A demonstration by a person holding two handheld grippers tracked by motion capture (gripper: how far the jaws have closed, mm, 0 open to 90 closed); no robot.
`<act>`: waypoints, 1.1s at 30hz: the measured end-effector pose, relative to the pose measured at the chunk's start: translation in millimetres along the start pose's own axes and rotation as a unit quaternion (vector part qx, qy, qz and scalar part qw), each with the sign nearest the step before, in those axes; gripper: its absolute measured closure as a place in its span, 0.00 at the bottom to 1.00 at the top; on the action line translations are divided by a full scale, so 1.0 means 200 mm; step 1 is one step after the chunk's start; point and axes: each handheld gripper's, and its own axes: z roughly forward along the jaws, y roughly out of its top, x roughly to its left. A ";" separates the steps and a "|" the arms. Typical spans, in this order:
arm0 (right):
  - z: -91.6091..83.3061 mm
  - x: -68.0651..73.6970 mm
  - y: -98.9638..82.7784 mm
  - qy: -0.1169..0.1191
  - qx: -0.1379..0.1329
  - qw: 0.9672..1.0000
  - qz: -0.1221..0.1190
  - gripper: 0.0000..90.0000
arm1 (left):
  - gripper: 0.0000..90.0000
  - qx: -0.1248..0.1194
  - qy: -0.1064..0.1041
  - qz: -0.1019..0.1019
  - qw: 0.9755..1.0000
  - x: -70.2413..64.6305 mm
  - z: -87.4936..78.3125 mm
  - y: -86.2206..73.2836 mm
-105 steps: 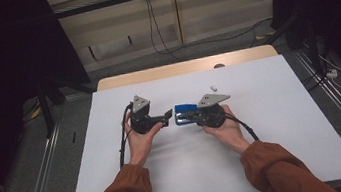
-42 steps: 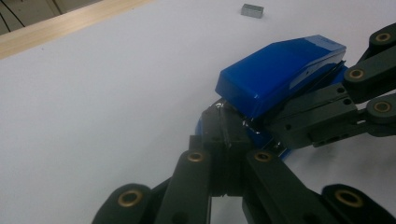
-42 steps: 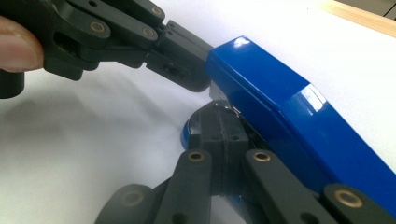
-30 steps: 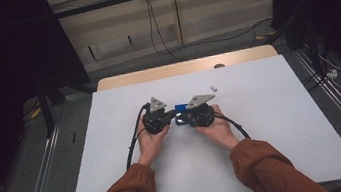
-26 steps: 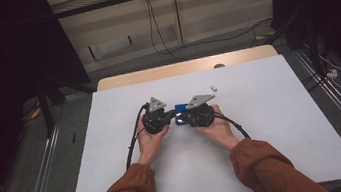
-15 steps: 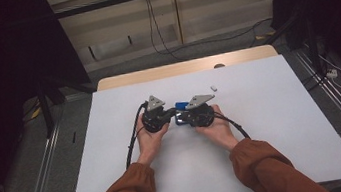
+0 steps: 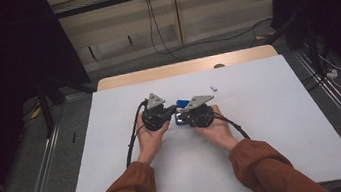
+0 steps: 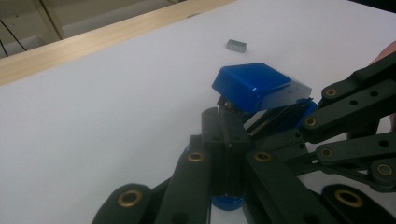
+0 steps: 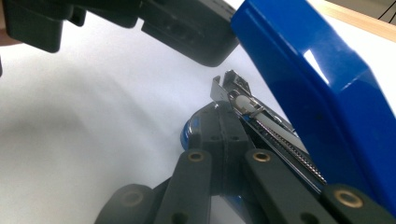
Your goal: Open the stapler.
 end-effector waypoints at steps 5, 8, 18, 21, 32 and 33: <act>0.00 0.00 0.00 0.000 0.000 1.000 -0.001 1.00 | 1.00 -0.002 0.001 0.000 1.000 0.00 0.00 0.01; 0.00 0.00 0.00 0.001 0.000 1.000 0.000 1.00 | 1.00 -0.006 0.002 0.000 1.000 -0.01 0.00 0.03; 0.00 0.00 0.00 0.002 -0.001 1.000 0.004 1.00 | 1.00 -0.019 -0.001 -0.008 1.000 -0.02 0.01 0.06; 0.00 0.00 0.00 0.003 -0.001 1.000 0.006 1.00 | 1.00 -0.022 -0.003 -0.014 1.000 -0.01 0.01 0.07; 0.00 0.00 0.00 0.003 -0.001 1.000 0.006 1.00 | 1.00 -0.025 -0.006 -0.015 1.000 -0.01 0.02 0.10; 0.00 0.00 0.00 0.003 -0.001 1.000 0.006 1.00 | 1.00 -0.025 -0.006 -0.015 1.000 -0.01 0.02 0.10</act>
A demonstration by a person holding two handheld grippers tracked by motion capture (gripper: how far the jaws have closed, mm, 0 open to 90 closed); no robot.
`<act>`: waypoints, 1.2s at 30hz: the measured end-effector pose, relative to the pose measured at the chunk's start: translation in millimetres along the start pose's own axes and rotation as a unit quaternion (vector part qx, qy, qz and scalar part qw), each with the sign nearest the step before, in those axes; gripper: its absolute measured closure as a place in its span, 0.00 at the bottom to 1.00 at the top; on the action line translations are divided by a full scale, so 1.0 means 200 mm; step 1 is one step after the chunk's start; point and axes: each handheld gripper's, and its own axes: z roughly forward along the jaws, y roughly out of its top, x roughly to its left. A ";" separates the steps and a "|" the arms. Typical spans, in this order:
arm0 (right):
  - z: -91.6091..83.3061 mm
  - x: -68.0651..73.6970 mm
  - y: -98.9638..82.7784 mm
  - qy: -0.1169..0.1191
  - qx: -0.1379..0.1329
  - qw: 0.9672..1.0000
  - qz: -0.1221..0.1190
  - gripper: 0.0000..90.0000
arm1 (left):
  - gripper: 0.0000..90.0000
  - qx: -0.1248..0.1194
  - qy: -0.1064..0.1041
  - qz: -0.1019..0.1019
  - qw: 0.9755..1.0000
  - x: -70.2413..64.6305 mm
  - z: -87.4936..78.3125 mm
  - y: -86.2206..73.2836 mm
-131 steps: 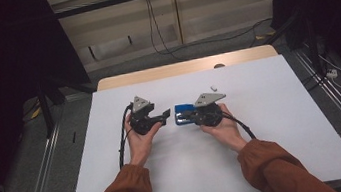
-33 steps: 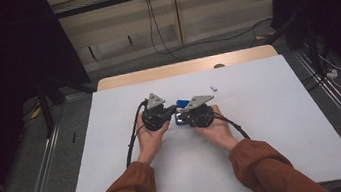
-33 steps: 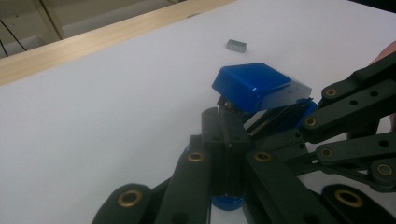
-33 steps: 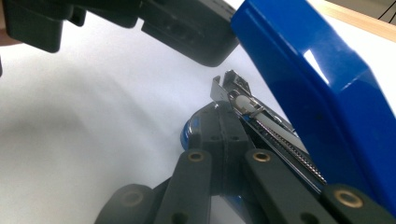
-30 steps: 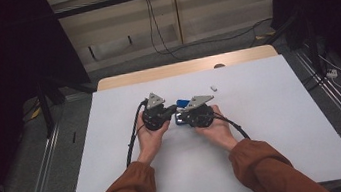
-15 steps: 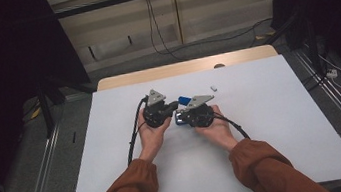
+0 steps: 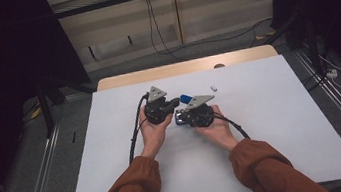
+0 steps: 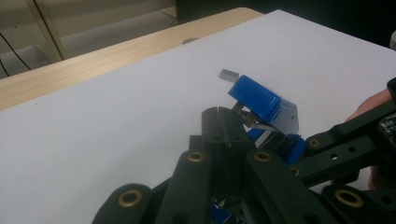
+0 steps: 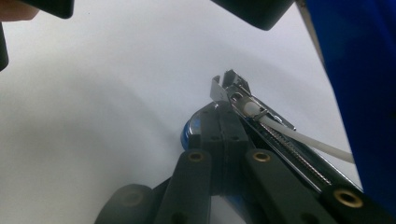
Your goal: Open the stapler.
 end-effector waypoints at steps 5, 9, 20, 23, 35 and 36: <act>0.00 0.01 0.00 -0.004 0.001 1.000 -0.005 1.00 | 1.00 -0.003 0.004 -0.004 1.000 0.00 0.00 0.00; 0.00 0.00 0.00 -0.002 0.000 1.000 0.000 1.00 | 1.00 -0.004 0.003 -0.005 1.000 0.00 0.01 -0.01; -0.06 0.01 0.03 -0.006 -0.022 1.000 0.012 1.00 | 1.00 0.000 0.007 -0.010 1.000 0.01 0.01 -0.02; -0.07 0.01 0.04 -0.019 -0.034 0.999 0.013 1.00 | 1.00 0.002 0.007 -0.009 1.000 0.01 0.02 -0.02; -0.05 0.02 0.02 -0.061 -0.057 0.996 0.014 1.00 | 1.00 0.003 0.007 -0.007 1.000 0.02 0.02 -0.02; -0.05 0.01 0.02 -0.062 -0.057 0.996 0.016 1.00 | 1.00 0.003 0.010 -0.004 1.000 0.02 0.02 -0.03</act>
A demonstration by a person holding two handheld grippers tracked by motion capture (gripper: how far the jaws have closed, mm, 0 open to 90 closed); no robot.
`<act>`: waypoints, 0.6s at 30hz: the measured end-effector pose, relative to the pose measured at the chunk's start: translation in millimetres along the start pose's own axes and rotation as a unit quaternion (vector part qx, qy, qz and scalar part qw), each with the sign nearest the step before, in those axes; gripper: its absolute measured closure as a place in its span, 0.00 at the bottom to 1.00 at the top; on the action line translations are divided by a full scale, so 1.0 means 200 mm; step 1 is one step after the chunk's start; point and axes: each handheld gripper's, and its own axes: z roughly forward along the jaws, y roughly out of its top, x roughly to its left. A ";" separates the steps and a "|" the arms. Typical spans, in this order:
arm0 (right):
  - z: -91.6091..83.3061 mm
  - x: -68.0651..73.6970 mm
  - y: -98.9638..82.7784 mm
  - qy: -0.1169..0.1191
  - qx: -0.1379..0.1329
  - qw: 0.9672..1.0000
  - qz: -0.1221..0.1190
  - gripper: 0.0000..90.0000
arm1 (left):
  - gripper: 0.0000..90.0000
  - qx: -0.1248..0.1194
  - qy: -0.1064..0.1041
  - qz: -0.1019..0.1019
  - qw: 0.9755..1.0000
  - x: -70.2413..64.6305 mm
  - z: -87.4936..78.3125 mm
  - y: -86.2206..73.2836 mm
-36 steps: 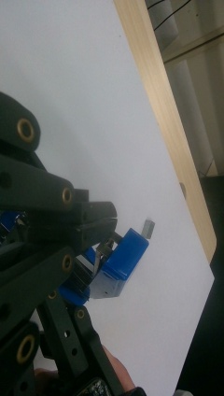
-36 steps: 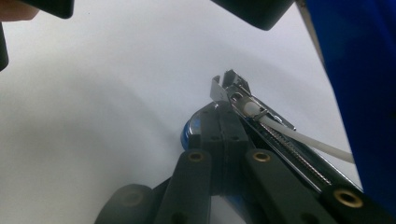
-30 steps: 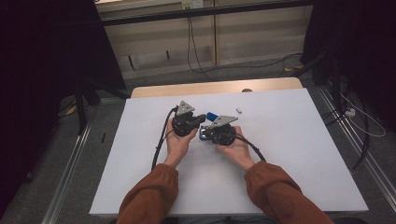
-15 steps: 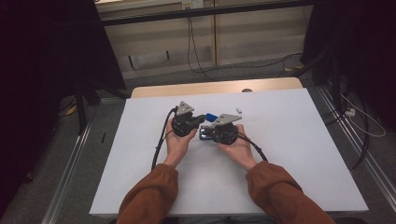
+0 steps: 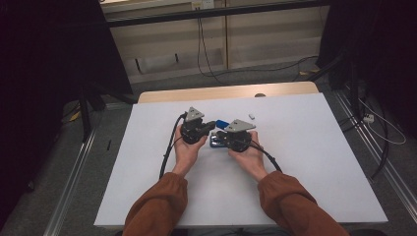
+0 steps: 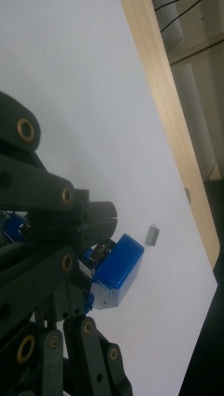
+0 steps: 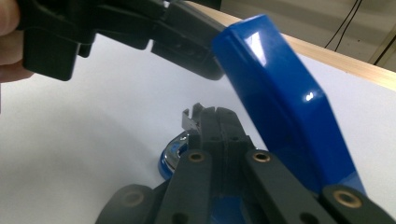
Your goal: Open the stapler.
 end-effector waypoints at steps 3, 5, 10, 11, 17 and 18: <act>-0.01 -0.02 0.00 -0.002 -0.002 1.000 0.010 1.00 | 1.00 0.004 0.000 -0.001 1.000 0.01 0.00 -0.01; -0.01 -0.01 0.00 -0.007 -0.003 1.000 0.006 1.00 | 1.00 0.009 0.001 0.000 1.000 0.01 0.01 -0.02; -0.01 -0.01 0.00 -0.007 -0.004 1.000 0.008 1.00 | 1.00 0.023 -0.002 0.005 1.000 0.01 0.02 -0.05; -0.01 -0.01 0.00 -0.007 -0.005 1.000 0.008 1.00 | 1.00 0.028 -0.003 0.004 1.000 0.01 0.02 -0.05; 0.00 -0.02 -0.01 -0.005 -0.007 1.000 0.003 1.00 | 1.00 0.037 -0.004 0.010 0.999 0.01 0.03 -0.08; 0.00 -0.02 -0.01 -0.005 -0.007 1.000 0.004 1.00 | 1.00 0.037 -0.004 0.012 0.999 0.01 0.03 -0.08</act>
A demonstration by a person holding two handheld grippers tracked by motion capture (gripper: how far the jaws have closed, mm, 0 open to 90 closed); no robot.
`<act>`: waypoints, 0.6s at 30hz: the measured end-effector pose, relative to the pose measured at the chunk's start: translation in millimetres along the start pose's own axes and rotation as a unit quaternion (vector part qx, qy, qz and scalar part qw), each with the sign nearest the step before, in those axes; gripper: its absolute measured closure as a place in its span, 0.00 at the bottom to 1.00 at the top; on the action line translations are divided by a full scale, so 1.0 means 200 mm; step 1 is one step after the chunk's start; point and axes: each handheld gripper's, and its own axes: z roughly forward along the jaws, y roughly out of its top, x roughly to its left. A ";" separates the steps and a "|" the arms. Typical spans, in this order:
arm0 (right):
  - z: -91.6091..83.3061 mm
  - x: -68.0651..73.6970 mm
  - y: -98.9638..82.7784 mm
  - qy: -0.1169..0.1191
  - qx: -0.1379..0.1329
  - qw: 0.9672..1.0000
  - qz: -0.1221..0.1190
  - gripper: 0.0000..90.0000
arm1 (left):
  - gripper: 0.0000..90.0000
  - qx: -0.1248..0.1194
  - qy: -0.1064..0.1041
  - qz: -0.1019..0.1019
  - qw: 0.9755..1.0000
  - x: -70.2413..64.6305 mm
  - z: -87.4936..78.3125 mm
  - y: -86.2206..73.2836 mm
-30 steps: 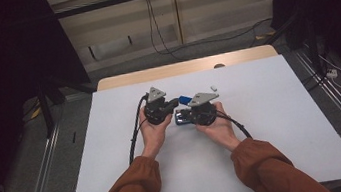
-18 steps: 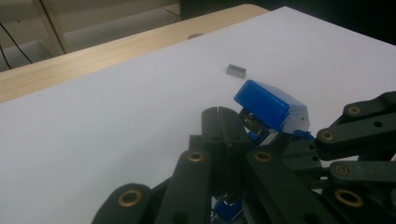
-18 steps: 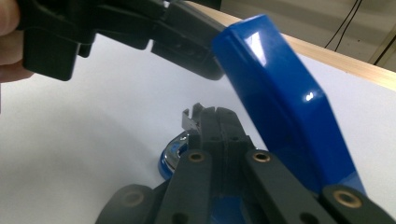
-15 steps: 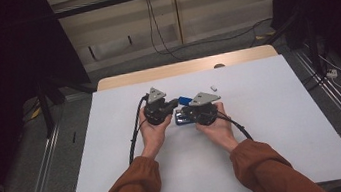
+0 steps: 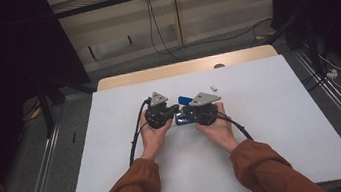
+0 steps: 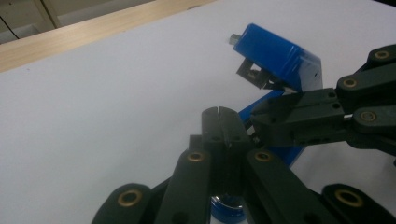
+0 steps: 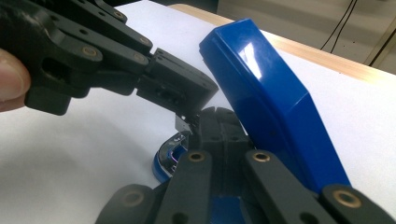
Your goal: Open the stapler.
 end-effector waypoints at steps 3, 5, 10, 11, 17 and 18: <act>0.00 0.00 0.00 -0.001 0.001 1.000 -0.001 1.00 | 1.00 0.001 -0.001 0.003 1.000 0.00 0.00 0.00; 0.00 0.00 0.00 -0.002 0.000 1.000 -0.001 1.00 | 1.00 0.005 -0.008 0.000 1.000 0.00 0.00 0.00; 0.00 0.00 0.00 -0.005 0.000 1.000 -0.002 1.00 | 1.00 0.002 -0.011 -0.003 1.000 0.00 0.00 -0.01; 0.00 0.00 0.00 -0.006 -0.001 1.000 -0.001 1.00 | 1.00 0.002 -0.011 -0.004 1.000 0.00 0.00 -0.01; 0.01 0.02 0.00 -0.008 0.001 1.000 -0.001 1.00 | 1.00 0.007 -0.002 0.001 1.000 -0.01 0.01 -0.03; 0.01 0.02 0.00 -0.008 0.001 1.000 -0.001 1.00 | 1.00 0.008 -0.002 0.001 1.000 -0.01 0.02 -0.04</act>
